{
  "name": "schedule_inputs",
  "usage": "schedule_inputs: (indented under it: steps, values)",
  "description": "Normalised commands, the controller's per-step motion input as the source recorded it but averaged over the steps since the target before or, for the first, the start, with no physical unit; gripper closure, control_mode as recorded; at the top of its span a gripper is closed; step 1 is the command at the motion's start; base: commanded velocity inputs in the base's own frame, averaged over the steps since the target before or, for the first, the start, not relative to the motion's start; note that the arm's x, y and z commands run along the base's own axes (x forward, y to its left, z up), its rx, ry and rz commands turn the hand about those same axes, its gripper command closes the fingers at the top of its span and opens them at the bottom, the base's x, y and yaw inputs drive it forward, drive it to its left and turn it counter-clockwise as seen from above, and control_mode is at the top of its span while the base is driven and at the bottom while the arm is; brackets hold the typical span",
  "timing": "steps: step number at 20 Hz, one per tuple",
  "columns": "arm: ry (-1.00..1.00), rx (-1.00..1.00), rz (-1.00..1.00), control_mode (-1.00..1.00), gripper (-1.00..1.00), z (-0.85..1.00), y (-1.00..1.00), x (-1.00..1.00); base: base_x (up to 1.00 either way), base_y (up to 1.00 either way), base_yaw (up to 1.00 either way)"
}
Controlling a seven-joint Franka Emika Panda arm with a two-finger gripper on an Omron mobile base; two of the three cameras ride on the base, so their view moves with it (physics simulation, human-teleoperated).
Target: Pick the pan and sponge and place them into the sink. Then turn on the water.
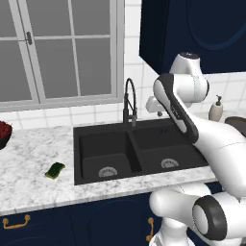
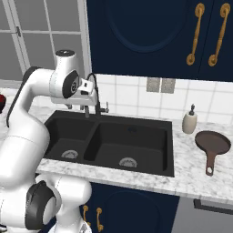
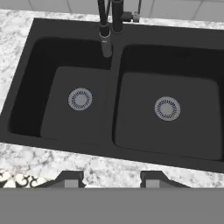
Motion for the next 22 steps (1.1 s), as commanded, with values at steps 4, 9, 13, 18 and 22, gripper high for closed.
schedule_inputs:
  steps: [4, 9, 13, 18, 22]
  values:
    - [0.00, 0.00, 0.03, -1.00, -1.00, -0.03, 0.44, -0.18, 0.00, 0.00, 0.00]
    - [0.03, -0.07, 0.10, -1.00, -1.00, -0.11, 1.00, -0.18, 0.00, 0.00, 0.00]
    - [0.06, -0.08, 0.35, -1.00, -1.00, -0.23, 1.00, -0.24, 0.00, 0.00, 0.00]
    - [0.34, -0.15, -0.06, -1.00, -1.00, -0.32, 1.00, 0.07, 0.00, 0.00, 0.00]
    - [0.19, -0.10, -0.10, -1.00, -1.00, -0.12, 0.64, 0.31, 0.00, 0.00, 0.00]
